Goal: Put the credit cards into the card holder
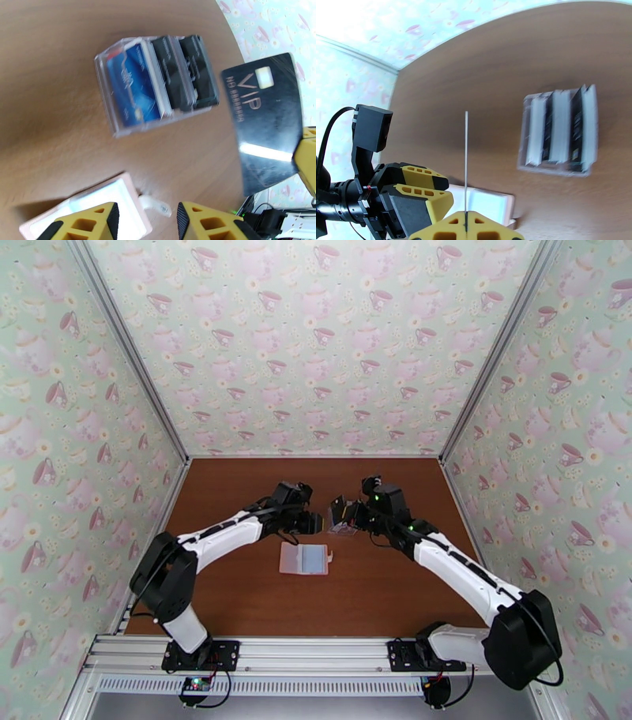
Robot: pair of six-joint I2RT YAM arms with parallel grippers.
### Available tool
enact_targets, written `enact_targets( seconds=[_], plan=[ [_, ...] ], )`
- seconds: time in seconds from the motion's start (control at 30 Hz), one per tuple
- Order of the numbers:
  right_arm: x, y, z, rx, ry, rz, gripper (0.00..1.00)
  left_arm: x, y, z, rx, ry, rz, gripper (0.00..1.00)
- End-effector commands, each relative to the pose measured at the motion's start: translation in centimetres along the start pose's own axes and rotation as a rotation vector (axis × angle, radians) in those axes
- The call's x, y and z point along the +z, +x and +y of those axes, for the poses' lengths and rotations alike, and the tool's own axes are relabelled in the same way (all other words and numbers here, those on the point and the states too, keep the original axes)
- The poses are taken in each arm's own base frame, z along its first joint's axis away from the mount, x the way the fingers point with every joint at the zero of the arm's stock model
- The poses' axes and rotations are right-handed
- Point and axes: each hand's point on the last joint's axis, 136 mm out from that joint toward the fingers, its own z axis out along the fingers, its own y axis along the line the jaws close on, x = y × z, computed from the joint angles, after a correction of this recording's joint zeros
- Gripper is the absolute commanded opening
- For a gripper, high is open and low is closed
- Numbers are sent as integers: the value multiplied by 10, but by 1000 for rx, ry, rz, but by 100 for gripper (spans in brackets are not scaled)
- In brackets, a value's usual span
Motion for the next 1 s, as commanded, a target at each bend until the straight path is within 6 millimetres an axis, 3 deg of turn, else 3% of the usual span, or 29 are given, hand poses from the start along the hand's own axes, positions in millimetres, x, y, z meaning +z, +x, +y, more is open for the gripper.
enact_targets(
  seconds=[0.0,0.27,0.47,0.97],
  plan=[
    [-5,0,27,35,-149,-49,0,-12,5,13,26,-48,-25,45],
    [6,36,27,92,-219,-9,0,-24,36,50,17,-150,18,45],
    [15,60,29,121,-284,20,0,-29,53,67,15,-190,37,44],
    [48,109,13,207,-319,100,0,-17,86,101,-13,-249,108,38]
  ],
)
